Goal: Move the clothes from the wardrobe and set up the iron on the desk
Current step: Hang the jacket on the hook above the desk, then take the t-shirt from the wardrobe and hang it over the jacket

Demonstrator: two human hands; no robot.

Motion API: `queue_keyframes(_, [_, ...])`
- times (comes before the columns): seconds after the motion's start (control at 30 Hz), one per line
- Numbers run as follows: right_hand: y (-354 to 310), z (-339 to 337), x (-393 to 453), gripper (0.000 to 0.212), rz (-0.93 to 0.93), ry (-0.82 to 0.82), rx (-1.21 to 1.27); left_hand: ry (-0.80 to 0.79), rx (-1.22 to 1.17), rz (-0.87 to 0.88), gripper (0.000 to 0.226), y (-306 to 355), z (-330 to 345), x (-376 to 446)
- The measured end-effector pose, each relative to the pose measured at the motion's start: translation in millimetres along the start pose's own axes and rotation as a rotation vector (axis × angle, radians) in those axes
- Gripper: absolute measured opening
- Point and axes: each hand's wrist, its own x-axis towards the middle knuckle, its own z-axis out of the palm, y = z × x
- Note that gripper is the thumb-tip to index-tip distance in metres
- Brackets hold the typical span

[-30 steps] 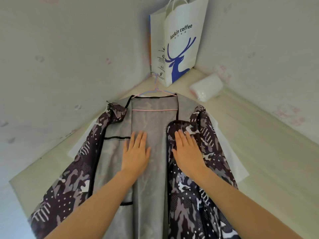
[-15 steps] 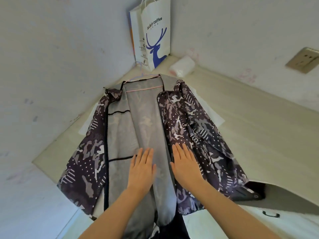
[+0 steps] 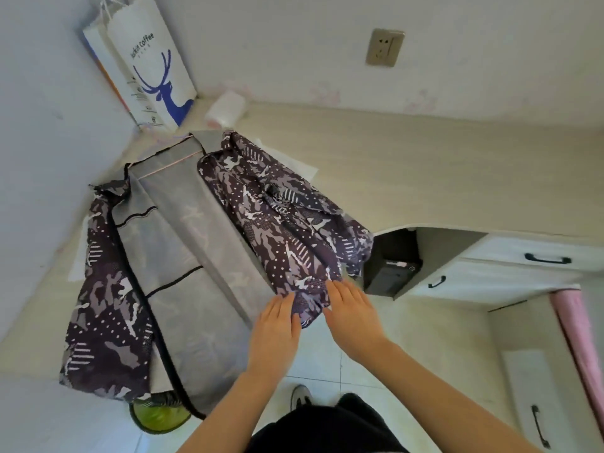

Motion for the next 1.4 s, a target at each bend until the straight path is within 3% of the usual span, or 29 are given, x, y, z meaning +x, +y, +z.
queue_keyframes(0.4, [93.1, -10.0, -163.1, 0.053, 0.442, 0.1, 0.164, -0.141, 0.05, 0.521, 0.028, 145.2, 42.1, -7.9])
queue_keyframes(0.67, [157.9, 6.8, -311.8, 0.047, 0.702, 0.167, 0.152, -0.257, -0.034, 0.638, 0.027, 261.3, 93.8, -94.6])
queue_keyframes(1.0, [218.1, 28.9, -482.0, 0.045, 0.977, 0.229, 0.119, -0.409, 0.042, 0.958, 0.031, 386.8, 183.6, -199.7])
queue_keyframes(1.13, [237.7, 36.7, -523.4, 0.047, 1.075, 0.251, 0.167, -0.439, 0.077, 1.058, 0.044, 426.7, 205.9, -223.9])
queue_keyframes(1.4, [290.5, 40.1, -572.7, 0.049, 1.234, 0.313, 0.232, -0.472, 0.104, 1.185, 0.04, 497.1, 249.3, -240.7])
